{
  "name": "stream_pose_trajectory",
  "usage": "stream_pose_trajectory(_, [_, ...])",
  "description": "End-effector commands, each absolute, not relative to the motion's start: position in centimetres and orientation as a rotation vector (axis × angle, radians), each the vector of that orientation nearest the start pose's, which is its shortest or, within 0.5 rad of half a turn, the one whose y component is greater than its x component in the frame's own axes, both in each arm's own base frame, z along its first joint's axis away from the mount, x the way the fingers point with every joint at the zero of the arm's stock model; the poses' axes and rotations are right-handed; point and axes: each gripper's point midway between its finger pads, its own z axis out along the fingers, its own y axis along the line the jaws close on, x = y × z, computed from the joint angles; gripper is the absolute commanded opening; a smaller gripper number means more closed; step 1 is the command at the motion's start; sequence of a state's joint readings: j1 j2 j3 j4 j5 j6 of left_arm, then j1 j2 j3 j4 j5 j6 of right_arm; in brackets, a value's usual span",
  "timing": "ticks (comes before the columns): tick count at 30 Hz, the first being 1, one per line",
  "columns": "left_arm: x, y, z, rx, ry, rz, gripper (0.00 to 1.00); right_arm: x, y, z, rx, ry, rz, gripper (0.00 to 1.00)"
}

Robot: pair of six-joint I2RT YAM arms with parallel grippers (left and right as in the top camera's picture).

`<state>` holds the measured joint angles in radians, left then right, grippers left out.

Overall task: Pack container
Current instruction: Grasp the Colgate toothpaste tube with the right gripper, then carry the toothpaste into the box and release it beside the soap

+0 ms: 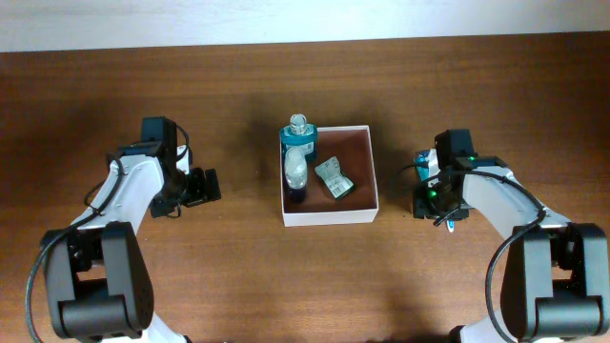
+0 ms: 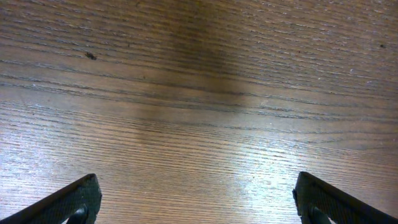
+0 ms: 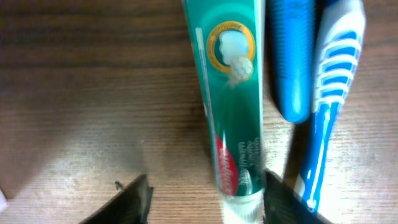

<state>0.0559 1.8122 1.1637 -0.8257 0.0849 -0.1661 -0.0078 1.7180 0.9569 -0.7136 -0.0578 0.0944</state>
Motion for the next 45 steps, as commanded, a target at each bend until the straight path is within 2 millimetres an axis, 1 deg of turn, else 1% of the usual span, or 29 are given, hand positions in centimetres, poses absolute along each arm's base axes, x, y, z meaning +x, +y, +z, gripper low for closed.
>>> stream_pose_trajectory(1, [33.7,0.6,2.3,-0.336,3.038,-0.131,0.99,29.8,1.2,0.2,0.144,3.054,0.143,0.39])
stream_pose_trajectory(3, [33.7,0.6,2.3,-0.336,3.038,-0.131,0.99,29.9,1.3,0.2,0.144,3.052,0.149,0.36])
stream_pose_trajectory(8, [33.7,0.6,2.3,-0.336,3.038,-0.131,0.99,30.2,1.2,0.3,0.143,3.041,0.149,0.36])
stream_pose_trajectory(9, [33.7,0.6,2.3,-0.336,3.038,-0.131,0.99,30.2,1.2,0.3,0.143,3.038,0.149,0.35])
stream_pose_trajectory(10, [33.7,0.6,2.3,-0.336,3.038,-0.131,0.99,30.3,1.2,0.3,0.143,3.036,0.149,0.26])
stream_pose_trajectory(12, [33.7,0.6,2.3,-0.336,3.038,-0.131,1.00,30.4,1.2,0.3,0.155,3.030,0.149,0.18])
stream_pose_trajectory(14, [33.7,0.6,2.3,-0.335,3.038,-0.131,0.99,30.6,1.2,0.3,0.181,3.022,0.151,0.13])
stream_pose_trajectory(18, [33.7,0.6,2.3,-0.336,3.038,-0.131,0.99,30.7,1.2,0.3,0.181,3.018,0.150,0.12])
stream_pose_trajectory(21, [33.7,0.6,2.3,-0.335,3.038,-0.131,0.99,30.6,1.2,0.3,0.181,3.024,0.150,0.04])
stream_pose_trajectory(24, [33.7,0.6,2.3,-0.336,3.038,-0.131,0.99,30.7,1.2,0.7,0.181,3.023,0.150,0.04])
stream_pose_trajectory(30, [33.7,0.6,2.3,-0.336,3.038,-0.131,0.99,32.4,1.2,4.6,0.190,2.962,0.153,0.04])
stream_pose_trajectory(34, [33.7,0.6,2.3,-0.336,3.038,-0.131,0.99,33.0,1.3,7.0,0.205,2.921,0.159,0.04])
stream_pose_trajectory(35, [33.7,0.6,2.3,-0.336,3.038,-0.131,0.99,33.0,1.5,8.1,0.205,2.907,0.162,0.04])
stream_pose_trajectory(36, [33.7,0.6,2.3,-0.335,3.038,-0.131,0.99,33.0,1.7,8.6,0.199,2.899,0.163,0.04])
stream_pose_trajectory(39, [33.7,0.6,2.3,-0.336,3.038,-0.131,1.00,33.2,2.8,10.7,0.144,2.856,0.173,0.04])
stream_pose_trajectory(42, [33.7,0.6,2.3,-0.336,3.038,-0.131,0.99,33.1,4.5,13.0,0.100,2.808,0.194,0.04])
stream_pose_trajectory(43, [33.7,0.6,2.3,-0.335,3.038,-0.131,0.99,33.0,5.7,14.5,0.070,2.775,0.212,0.04])
stream_pose_trajectory(45, [33.7,0.6,2.3,-0.336,3.038,-0.131,0.99,32.9,7.2,15.8,0.036,2.738,0.238,0.04])
